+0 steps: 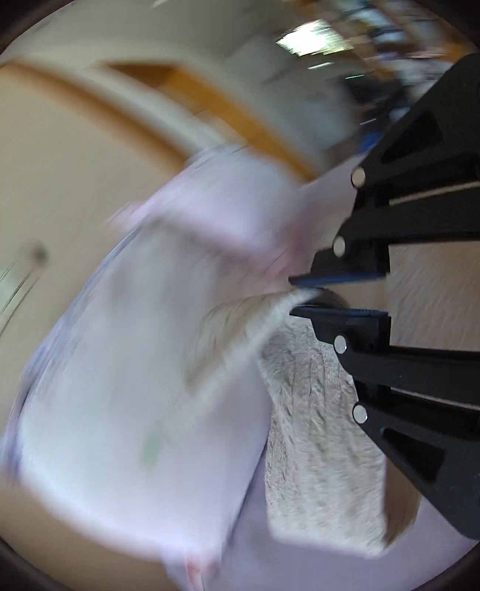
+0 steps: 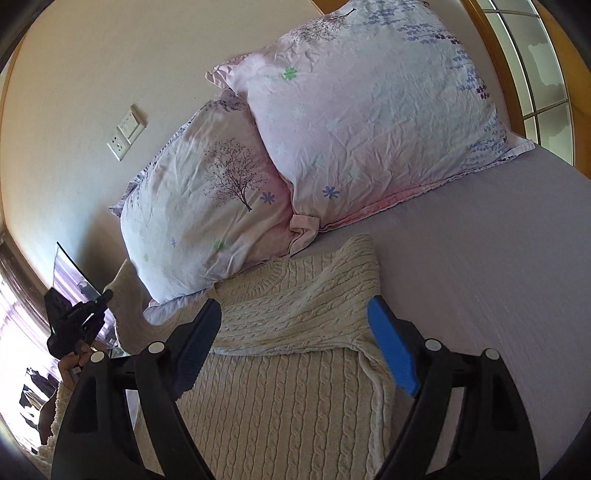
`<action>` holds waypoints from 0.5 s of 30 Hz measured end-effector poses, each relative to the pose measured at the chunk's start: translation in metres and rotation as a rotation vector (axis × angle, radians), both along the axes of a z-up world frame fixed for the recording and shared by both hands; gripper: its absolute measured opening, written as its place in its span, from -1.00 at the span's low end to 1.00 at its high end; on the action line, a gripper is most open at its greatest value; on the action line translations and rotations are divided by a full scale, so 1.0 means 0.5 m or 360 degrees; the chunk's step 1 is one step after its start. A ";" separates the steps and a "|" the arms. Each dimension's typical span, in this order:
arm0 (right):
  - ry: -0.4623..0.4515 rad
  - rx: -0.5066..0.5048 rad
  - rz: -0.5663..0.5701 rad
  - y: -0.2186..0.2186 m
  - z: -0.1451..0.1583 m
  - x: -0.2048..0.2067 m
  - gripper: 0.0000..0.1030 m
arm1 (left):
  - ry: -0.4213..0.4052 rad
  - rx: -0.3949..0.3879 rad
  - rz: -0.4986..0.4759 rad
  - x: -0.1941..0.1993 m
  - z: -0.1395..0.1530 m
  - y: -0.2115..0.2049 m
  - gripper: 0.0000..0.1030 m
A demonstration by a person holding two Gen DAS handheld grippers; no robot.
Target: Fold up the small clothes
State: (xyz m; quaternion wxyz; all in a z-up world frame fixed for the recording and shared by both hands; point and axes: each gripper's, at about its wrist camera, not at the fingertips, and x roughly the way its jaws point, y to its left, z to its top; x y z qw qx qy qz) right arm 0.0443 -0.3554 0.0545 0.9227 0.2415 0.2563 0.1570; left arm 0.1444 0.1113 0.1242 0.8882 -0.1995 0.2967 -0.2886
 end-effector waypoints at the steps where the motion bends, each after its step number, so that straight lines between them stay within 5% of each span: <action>1: 0.0011 0.0003 0.0018 -0.002 -0.002 -0.009 0.61 | 0.0029 0.0083 -0.0172 -0.009 -0.010 -0.072 -0.39; 3: 0.0005 0.0001 0.0089 -0.008 -0.003 -0.045 0.62 | 0.0046 0.0180 -0.0316 -0.037 -0.026 -0.131 -0.11; 6: -0.0004 -0.0036 0.0194 -0.011 -0.010 -0.106 0.77 | 0.0012 0.0238 -0.0308 -0.104 -0.037 -0.092 0.30; 11: 0.0085 0.0067 0.0534 -0.015 -0.065 -0.217 0.78 | 0.0081 0.0125 -0.0253 -0.270 -0.063 0.094 0.49; 15: 0.0239 0.0138 0.0660 -0.036 -0.142 -0.298 0.78 | 0.0194 0.0001 -0.0170 -0.408 -0.141 0.193 0.52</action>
